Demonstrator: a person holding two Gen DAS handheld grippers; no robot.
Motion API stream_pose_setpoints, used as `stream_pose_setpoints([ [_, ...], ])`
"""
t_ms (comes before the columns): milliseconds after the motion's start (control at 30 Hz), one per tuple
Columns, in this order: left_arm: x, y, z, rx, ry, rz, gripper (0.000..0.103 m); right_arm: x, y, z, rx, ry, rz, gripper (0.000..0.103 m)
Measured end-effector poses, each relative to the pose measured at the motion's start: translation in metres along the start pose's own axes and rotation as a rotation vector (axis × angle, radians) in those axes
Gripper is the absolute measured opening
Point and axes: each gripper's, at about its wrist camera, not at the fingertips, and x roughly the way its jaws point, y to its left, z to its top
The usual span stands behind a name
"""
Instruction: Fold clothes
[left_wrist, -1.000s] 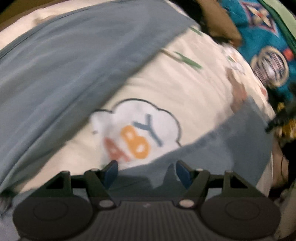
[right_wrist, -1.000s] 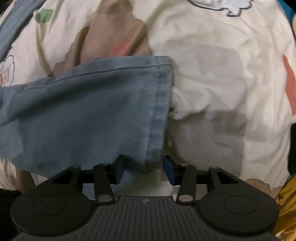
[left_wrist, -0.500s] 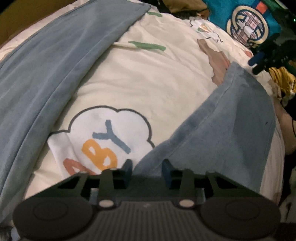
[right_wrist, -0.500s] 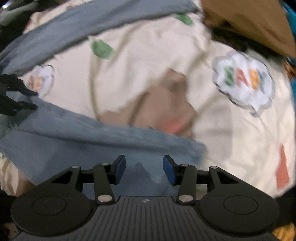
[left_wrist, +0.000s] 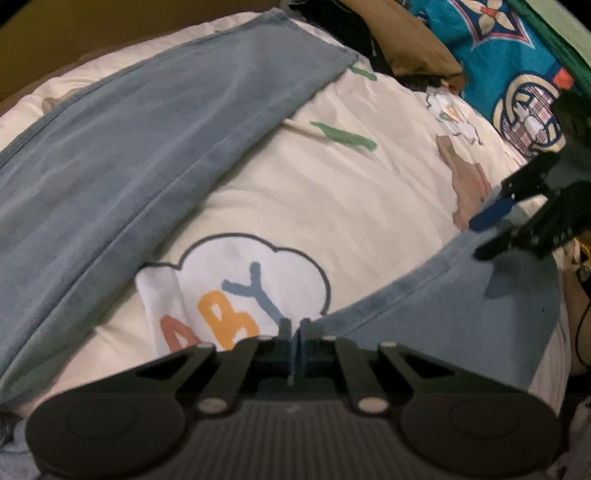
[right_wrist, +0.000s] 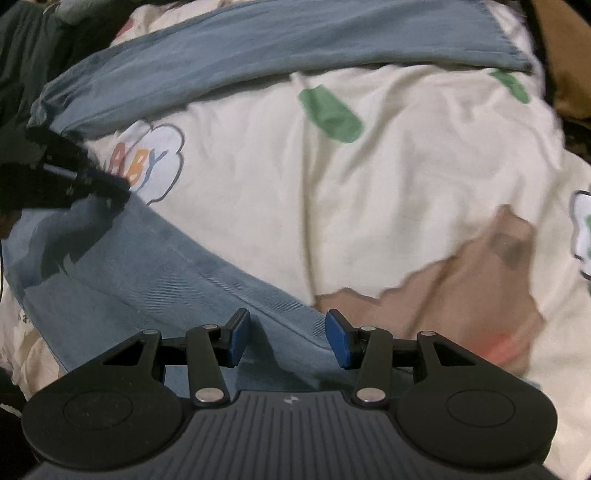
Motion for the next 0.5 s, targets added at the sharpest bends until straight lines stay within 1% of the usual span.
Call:
stream_pose_setpoints([
  [167, 0.006, 0.005, -0.001, -0.026, 0.002, 0.004, 0.003, 0.018, 0.010, 0.003, -0.057, 0.011, -0.024, 0.053],
  [200, 0.006, 0.005, -0.001, -0.029, 0.002, 0.006, 0.003, 0.020, 0.012, 0.004, -0.076, 0.009, -0.021, 0.046],
  [233, 0.006, 0.005, -0.001, -0.030, 0.001, 0.006, 0.003, 0.019, 0.013, 0.004, -0.092, 0.003, -0.007, 0.043],
  [267, 0.005, 0.006, -0.002, -0.032, -0.002, 0.005, 0.003, 0.018, 0.013, 0.003, -0.102, -0.003, 0.014, 0.027],
  [300, 0.005, 0.006, -0.002, -0.036, -0.006, 0.002, 0.003, 0.016, 0.013, 0.002, -0.113, -0.009, 0.028, 0.017],
  [333, 0.004, 0.007, -0.002, -0.040, -0.009, 0.000, 0.003, 0.014, 0.013, 0.001, -0.128, -0.016, 0.033, 0.013],
  [367, 0.003, 0.008, -0.003, -0.045, -0.013, -0.002, 0.003, 0.011, 0.013, 0.001, -0.137, -0.024, 0.036, 0.000],
  [500, 0.000, 0.009, -0.003, -0.051, -0.024, -0.005, 0.003, -0.001, 0.008, 0.002, -0.147, -0.048, 0.041, 0.000],
])
